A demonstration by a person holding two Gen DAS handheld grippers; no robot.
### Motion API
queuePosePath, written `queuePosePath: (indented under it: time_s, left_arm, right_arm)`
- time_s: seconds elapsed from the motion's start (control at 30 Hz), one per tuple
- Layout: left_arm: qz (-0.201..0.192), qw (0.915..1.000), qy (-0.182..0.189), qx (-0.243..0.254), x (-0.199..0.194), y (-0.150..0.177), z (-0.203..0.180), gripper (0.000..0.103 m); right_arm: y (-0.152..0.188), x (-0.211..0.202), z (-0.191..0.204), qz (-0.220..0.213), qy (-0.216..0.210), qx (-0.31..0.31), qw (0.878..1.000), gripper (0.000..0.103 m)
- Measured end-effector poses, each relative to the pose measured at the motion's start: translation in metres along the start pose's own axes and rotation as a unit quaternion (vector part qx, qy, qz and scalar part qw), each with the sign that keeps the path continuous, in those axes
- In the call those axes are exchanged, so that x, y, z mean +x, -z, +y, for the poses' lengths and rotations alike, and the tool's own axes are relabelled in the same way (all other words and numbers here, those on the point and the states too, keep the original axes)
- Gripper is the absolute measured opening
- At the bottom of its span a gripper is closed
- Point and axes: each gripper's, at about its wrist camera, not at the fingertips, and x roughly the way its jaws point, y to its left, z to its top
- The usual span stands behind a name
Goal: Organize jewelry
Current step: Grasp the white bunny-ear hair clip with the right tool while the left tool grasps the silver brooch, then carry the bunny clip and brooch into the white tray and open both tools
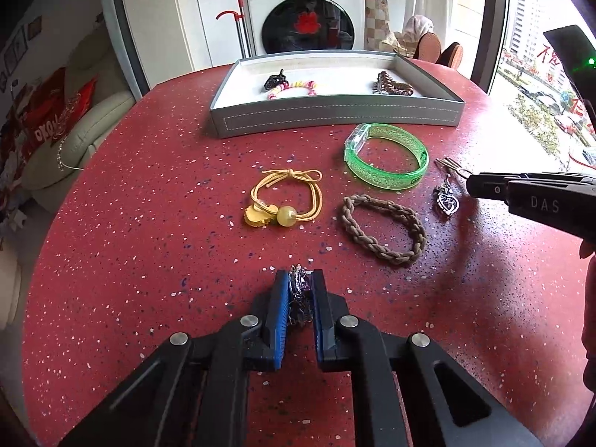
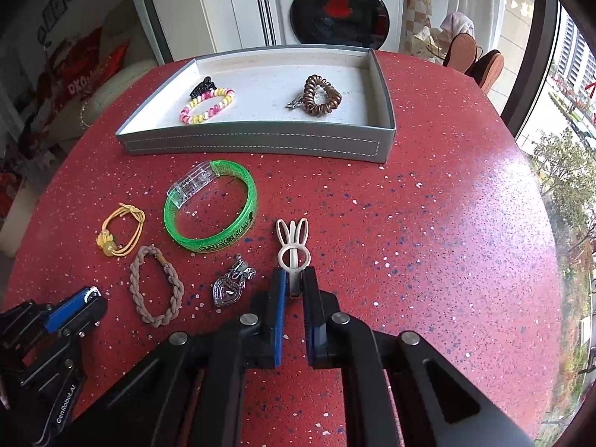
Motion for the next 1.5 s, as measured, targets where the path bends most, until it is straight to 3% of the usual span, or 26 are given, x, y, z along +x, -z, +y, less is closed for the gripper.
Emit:
queuePosePath:
  time_s: [0.3,0.83,0.87,1.5]
  left_arm:
    - [-0.003,0.9992,0.034,-0.023,-0.005,-0.001,0.014,0.027]
    - [-0.011,0.9986,0.04,-0.032,-0.012,-0.003,0.027,0.027]
    - [-0.011,0.9986,0.041,-0.033,-0.013,-0.003,0.027,0.021]
    - [-0.023,0.9972,0.04,-0.059,-0.027,-0.009,0.052,0.021]
  right_arm:
    - [0.0,-0.012,-0.01,-0.01,-0.027,0.024,0.999,0.01]
    - [0.004,-0.03,-0.017,-0.02,-0.045,0.031,0.998,0.01]
    - [0.004,-0.03,-0.017,-0.02,-0.046,0.031,0.998,0.01]
    - [0.0,-0.054,-0.019,-0.048,-0.065,0.029,0.996,0.01]
